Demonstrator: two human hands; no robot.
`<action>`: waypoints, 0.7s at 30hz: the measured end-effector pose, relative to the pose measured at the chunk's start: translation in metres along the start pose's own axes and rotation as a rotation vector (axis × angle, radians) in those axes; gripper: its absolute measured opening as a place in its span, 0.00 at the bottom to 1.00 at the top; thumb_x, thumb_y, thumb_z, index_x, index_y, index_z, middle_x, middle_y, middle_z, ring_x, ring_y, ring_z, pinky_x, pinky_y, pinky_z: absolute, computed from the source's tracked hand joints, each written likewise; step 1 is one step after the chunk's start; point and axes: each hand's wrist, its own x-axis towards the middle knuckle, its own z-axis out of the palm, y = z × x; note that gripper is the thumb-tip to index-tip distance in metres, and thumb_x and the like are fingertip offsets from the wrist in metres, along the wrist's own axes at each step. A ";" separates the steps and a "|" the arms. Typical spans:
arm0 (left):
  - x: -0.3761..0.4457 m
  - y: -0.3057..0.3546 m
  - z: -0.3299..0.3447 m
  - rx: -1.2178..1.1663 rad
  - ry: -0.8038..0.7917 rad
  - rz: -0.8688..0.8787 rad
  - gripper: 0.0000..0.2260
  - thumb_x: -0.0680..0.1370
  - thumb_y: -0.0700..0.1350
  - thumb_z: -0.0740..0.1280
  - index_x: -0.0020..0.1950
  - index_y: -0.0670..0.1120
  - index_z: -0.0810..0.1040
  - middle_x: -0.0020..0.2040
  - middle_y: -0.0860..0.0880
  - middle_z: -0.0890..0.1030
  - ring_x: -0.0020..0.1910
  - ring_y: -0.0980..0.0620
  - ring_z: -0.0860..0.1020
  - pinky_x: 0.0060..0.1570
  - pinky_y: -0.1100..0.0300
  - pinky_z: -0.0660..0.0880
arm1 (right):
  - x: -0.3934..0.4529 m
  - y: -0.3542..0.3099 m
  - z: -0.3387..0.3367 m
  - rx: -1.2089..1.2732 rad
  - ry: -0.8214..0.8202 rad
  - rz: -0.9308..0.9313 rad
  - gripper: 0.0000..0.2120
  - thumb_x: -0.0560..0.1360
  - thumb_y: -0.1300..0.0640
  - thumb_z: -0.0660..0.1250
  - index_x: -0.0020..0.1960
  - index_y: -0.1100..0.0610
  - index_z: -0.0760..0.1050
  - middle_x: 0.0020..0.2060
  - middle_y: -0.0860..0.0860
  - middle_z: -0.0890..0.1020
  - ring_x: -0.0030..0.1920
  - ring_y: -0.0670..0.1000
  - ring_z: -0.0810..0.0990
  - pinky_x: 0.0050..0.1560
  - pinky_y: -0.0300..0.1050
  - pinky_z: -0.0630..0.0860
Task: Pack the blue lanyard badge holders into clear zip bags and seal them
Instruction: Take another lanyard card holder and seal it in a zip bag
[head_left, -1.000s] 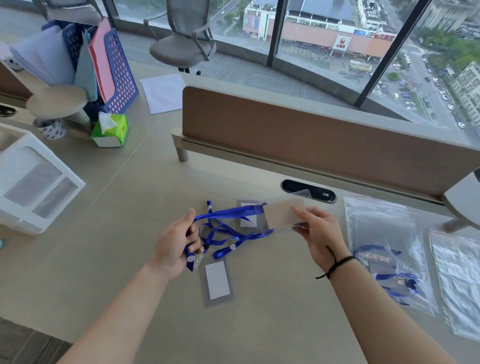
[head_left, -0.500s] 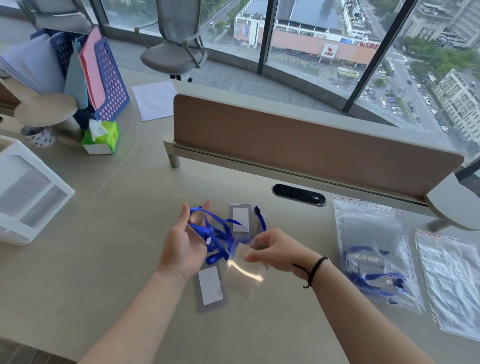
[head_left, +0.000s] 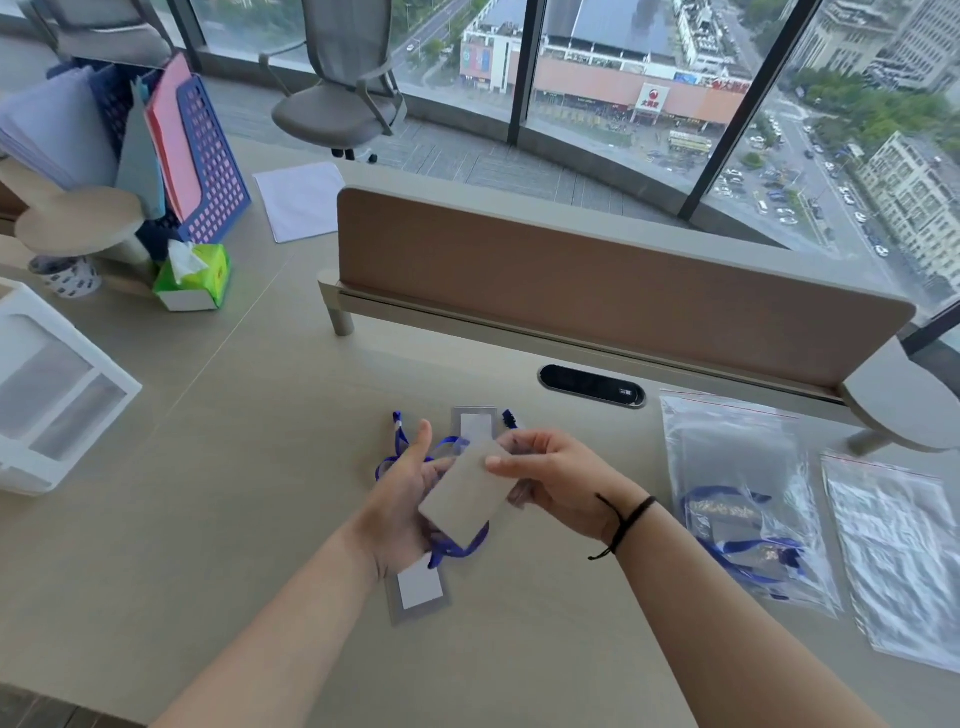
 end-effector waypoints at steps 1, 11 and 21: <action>-0.001 -0.002 0.001 -0.002 -0.060 -0.022 0.40 0.75 0.75 0.49 0.60 0.43 0.82 0.38 0.42 0.81 0.27 0.50 0.65 0.26 0.59 0.56 | 0.000 0.000 -0.001 0.024 0.031 -0.023 0.03 0.72 0.59 0.73 0.42 0.57 0.79 0.37 0.54 0.82 0.32 0.50 0.76 0.33 0.40 0.71; 0.000 -0.012 0.021 -0.099 -0.193 -0.100 0.37 0.75 0.74 0.57 0.67 0.45 0.77 0.51 0.40 0.81 0.40 0.44 0.75 0.35 0.56 0.75 | -0.015 0.010 -0.018 -0.126 0.147 0.003 0.09 0.75 0.61 0.72 0.37 0.53 0.80 0.30 0.46 0.80 0.30 0.48 0.72 0.34 0.41 0.66; 0.032 -0.024 0.074 -0.040 -0.437 -0.282 0.28 0.77 0.56 0.67 0.70 0.40 0.73 0.60 0.38 0.77 0.58 0.35 0.74 0.59 0.43 0.70 | -0.051 0.011 -0.068 -0.450 0.136 0.081 0.06 0.75 0.58 0.72 0.48 0.60 0.79 0.37 0.49 0.79 0.35 0.46 0.78 0.40 0.41 0.78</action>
